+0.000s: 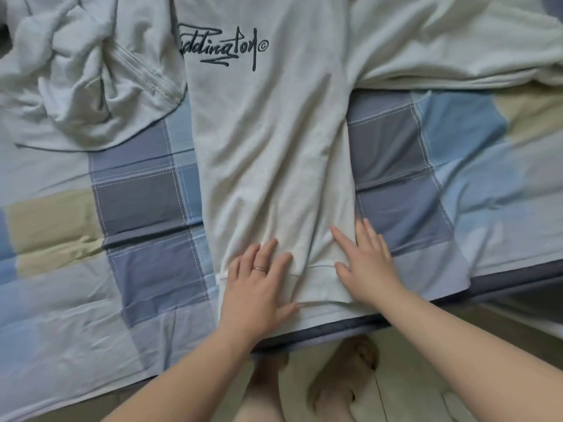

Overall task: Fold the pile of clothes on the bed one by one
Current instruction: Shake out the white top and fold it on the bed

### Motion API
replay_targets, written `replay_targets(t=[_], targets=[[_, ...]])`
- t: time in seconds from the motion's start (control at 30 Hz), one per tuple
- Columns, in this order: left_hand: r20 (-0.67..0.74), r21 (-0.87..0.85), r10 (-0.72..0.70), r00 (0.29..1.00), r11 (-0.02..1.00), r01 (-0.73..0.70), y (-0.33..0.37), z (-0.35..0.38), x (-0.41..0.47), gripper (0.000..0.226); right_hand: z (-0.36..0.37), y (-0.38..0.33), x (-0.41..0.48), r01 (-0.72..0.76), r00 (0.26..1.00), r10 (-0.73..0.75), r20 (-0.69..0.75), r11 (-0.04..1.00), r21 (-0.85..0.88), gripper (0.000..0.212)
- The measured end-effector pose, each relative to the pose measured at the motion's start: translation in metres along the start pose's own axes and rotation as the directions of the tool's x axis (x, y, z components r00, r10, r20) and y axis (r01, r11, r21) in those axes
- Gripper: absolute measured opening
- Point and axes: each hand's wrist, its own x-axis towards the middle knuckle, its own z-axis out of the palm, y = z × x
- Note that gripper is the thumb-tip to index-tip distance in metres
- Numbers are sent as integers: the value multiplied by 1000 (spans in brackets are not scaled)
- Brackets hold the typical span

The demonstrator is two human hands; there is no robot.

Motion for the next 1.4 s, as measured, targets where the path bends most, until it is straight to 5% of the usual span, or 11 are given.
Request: replay_targets(t=[0.17,0.33,0.43,0.53,0.6,0.73,0.87,1.03,1.13,1.3,1.4], targets=[[-26,-53,-104,994,993,103,-11,-3,-27,93,12,-7,-16,-1,999,2,35,1000,-23,70],[-53,-305,-238,970,929,212,-5,-40,-19,13,5,-9,-36,24,1000,-25,10,997,76,53],[36,-606,-348,937,738,297,12,-60,-20,13,-2,-15,-50,116,979,-58,-196,947,299,39],[48,-742,-368,929,610,280,29,-71,-24,13,-16,-28,-64,-63,995,-26,97,597,800,43],[39,-786,-372,927,562,259,42,-77,-29,14,-21,-35,-75,-167,950,-170,261,430,887,53],[41,-837,-379,925,492,239,61,-88,-35,11,-12,-40,-86,199,961,-275,-20,642,740,81],[48,-853,-359,932,471,225,64,-93,-36,10,1,-44,-86,189,974,-83,-210,808,558,53],[47,-837,-323,945,504,214,63,-91,-38,12,4,-55,-89,205,976,-151,-155,872,445,49],[81,-842,-306,948,488,230,62,-92,-41,7,6,-59,-87,218,961,-117,-249,876,431,23],[-99,-454,-344,934,851,265,49,-77,-46,30,-3,-41,-88,305,886,-96,-454,857,415,23],[-162,-316,-359,919,901,297,36,-62,-50,39,-16,-16,-90,361,836,-74,-544,822,441,18]])
